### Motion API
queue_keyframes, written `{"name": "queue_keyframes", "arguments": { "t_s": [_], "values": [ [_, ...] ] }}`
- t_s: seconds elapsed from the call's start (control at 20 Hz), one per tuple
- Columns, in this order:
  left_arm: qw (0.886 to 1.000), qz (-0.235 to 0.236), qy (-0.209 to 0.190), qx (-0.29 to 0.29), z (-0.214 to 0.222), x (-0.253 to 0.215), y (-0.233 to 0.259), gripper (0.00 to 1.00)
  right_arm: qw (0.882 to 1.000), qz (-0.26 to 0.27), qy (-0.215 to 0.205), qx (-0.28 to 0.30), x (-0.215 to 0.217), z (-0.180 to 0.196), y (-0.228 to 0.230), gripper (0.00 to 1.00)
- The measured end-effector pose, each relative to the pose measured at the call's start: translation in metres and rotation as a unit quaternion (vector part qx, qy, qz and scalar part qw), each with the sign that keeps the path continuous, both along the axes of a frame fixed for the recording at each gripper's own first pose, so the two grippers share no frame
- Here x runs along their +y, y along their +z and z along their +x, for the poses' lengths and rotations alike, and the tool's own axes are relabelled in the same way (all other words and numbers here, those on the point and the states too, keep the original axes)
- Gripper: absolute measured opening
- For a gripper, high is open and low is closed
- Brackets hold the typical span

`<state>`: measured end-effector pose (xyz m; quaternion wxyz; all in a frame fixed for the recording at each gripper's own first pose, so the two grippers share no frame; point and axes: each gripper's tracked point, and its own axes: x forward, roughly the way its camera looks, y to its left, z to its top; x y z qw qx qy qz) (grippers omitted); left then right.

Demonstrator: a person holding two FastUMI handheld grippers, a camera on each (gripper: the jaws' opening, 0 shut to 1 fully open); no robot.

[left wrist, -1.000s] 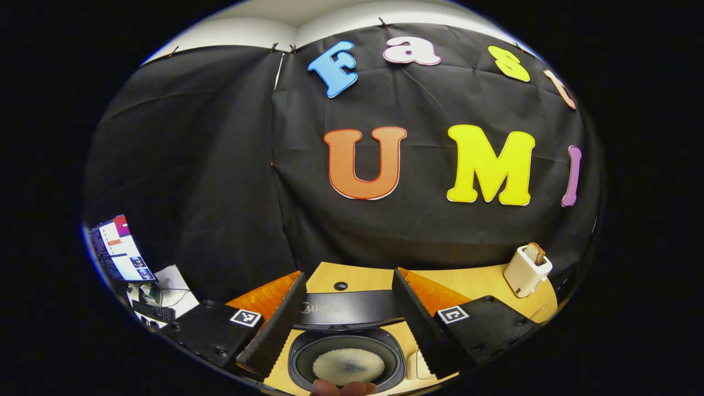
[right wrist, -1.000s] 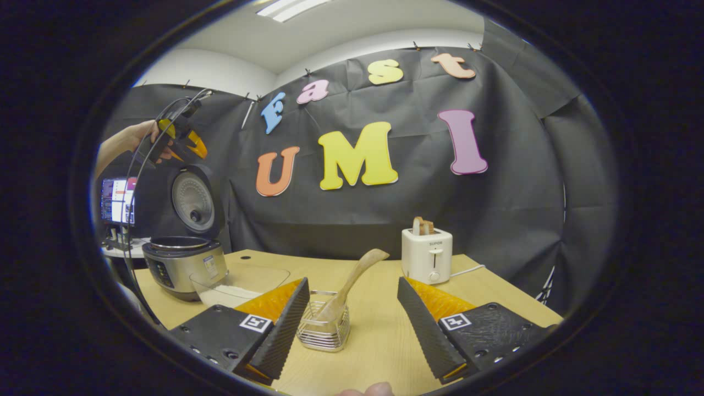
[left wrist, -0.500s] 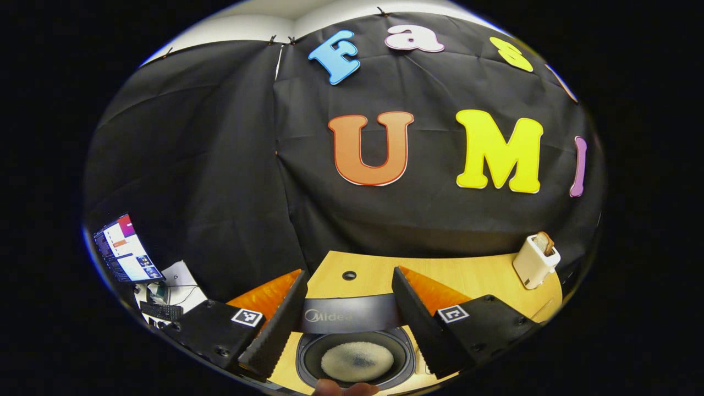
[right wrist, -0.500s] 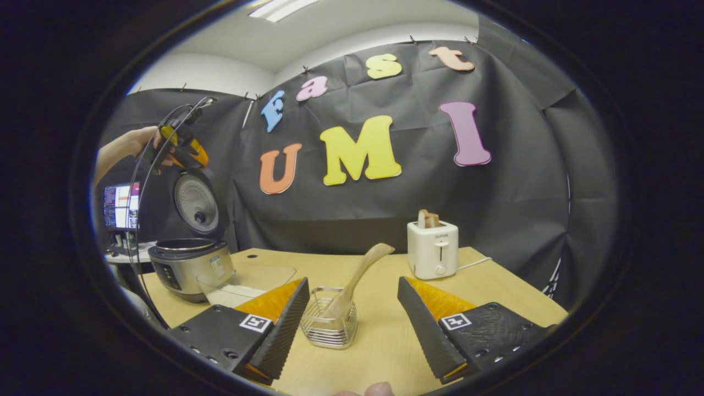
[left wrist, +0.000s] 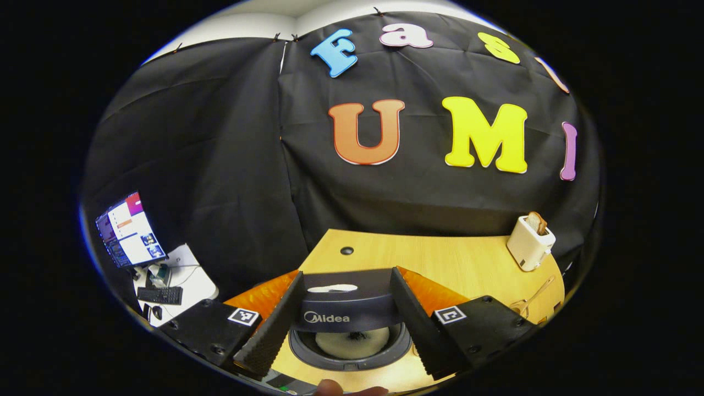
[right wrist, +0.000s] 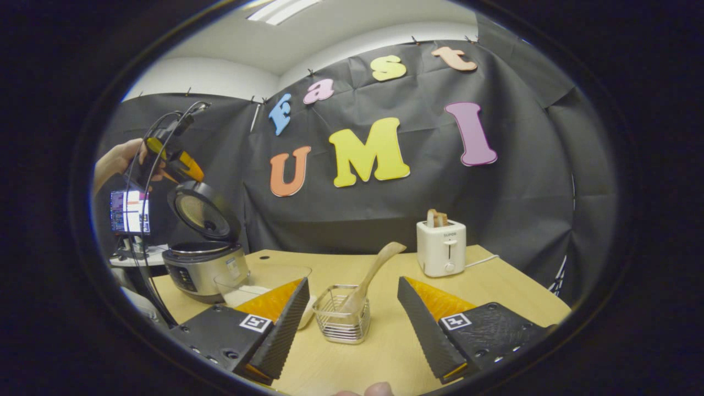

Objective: Close the left gripper, press the button to open the rice cooker; take a wooden spoon from the chopstick holder with the right hand, scoop a spoonful of rice and pour it into the rice cooker, then put the wooden spoon back into the chopstick holder.

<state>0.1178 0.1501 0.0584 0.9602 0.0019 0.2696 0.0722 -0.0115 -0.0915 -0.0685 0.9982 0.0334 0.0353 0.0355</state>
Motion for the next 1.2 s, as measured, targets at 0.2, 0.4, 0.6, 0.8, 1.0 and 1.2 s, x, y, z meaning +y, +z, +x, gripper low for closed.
{"name": "queue_keyframes", "arguments": {
  "t_s": [0.2, 0.4, 0.6, 0.8, 1.0, 1.2],
  "values": [
    [1.000, -0.003, 0.002, -0.031, -0.022, -0.006, -0.020, 0.98, 1.000, -0.006, 0.005, -0.005, 0.008, -0.009, 0.001, 0.95],
    [0.999, -0.001, 0.010, -0.045, -0.040, -0.010, -0.043, 0.98, 1.000, -0.013, 0.009, 0.008, 0.013, -0.011, -0.010, 1.00],
    [0.999, -0.001, 0.007, -0.049, -0.053, -0.015, -0.068, 0.98, 1.000, -0.013, 0.001, 0.009, 0.012, -0.013, -0.014, 0.95],
    [0.999, -0.011, 0.008, -0.042, -0.064, -0.018, -0.095, 0.98, 1.000, -0.017, -0.001, 0.019, 0.013, -0.011, -0.024, 0.95],
    [0.999, -0.008, 0.012, -0.047, -0.069, -0.020, -0.111, 0.98, 1.000, -0.014, -0.003, 0.017, 0.014, -0.010, -0.024, 0.91],
    [0.997, 0.005, 0.007, -0.072, -0.070, -0.019, -0.115, 0.98, 1.000, -0.013, 0.002, 0.019, 0.017, -0.008, -0.027, 0.95]
  ]
}}
